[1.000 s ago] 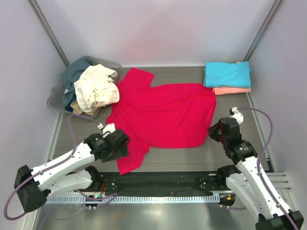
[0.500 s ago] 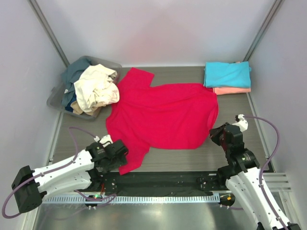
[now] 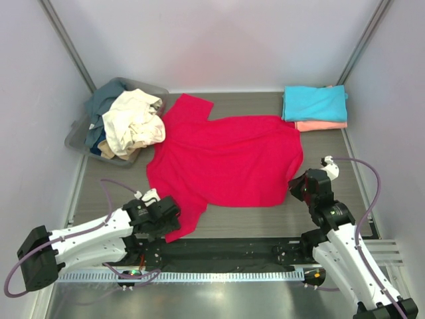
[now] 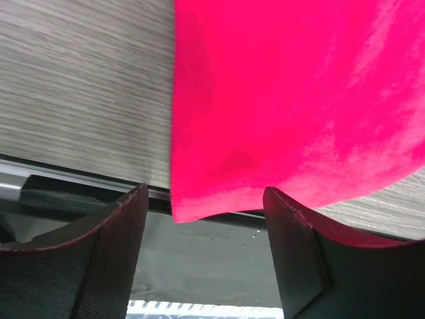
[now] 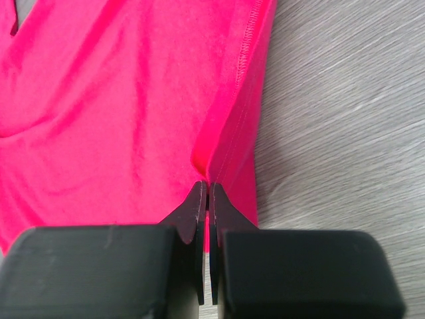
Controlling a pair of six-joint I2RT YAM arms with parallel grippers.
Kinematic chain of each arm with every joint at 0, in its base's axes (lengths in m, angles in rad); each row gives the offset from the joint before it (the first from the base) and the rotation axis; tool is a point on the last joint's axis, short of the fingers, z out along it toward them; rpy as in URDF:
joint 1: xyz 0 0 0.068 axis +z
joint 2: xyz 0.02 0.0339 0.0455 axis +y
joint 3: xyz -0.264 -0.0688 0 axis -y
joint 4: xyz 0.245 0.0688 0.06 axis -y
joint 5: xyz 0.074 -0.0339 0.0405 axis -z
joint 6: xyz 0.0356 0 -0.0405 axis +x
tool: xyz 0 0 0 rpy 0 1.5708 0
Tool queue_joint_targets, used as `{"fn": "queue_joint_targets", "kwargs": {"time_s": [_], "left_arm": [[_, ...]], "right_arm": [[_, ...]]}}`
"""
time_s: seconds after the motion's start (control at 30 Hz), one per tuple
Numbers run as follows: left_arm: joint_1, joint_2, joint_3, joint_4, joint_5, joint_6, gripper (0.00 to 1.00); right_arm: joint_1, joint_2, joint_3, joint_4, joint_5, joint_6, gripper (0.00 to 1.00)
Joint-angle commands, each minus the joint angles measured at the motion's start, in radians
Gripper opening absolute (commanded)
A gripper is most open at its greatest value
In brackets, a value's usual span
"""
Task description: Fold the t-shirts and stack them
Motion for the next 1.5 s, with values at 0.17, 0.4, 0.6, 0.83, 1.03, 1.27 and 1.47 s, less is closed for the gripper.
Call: {"fn": "queue_joint_targets", "kwargs": {"time_s": [0.17,0.4,0.6,0.83,1.03,1.27,1.47], "left_arm": [[-0.074,0.021,-0.023,0.057,0.003,-0.087,0.6],[-0.083,0.065,0.0,0.084,-0.04,-0.06,0.22],[-0.083,0.048,0.147,-0.05,-0.108,-0.014,0.0],[-0.083,-0.027,0.279,-0.192,-0.135,0.003,0.0],[-0.083,-0.093,0.387,-0.278,-0.141,0.006,0.0],[-0.083,-0.114,0.474,-0.322,-0.106,0.02,0.0],[-0.082,-0.078,0.554,-0.333,-0.209,0.1,0.0]], "right_arm": [[-0.002,0.016,-0.002,0.06,0.023,-0.022,0.01],[-0.003,0.017,0.001,0.06,0.019,-0.028,0.01],[-0.002,-0.013,0.028,0.025,0.006,-0.004,0.01],[-0.002,-0.088,0.122,-0.116,0.046,0.042,0.01],[-0.002,-0.175,0.217,-0.266,0.135,0.108,0.01],[-0.002,-0.243,0.281,-0.375,0.232,0.162,0.01],[-0.002,-0.258,0.278,-0.408,0.301,0.211,0.01]]}}
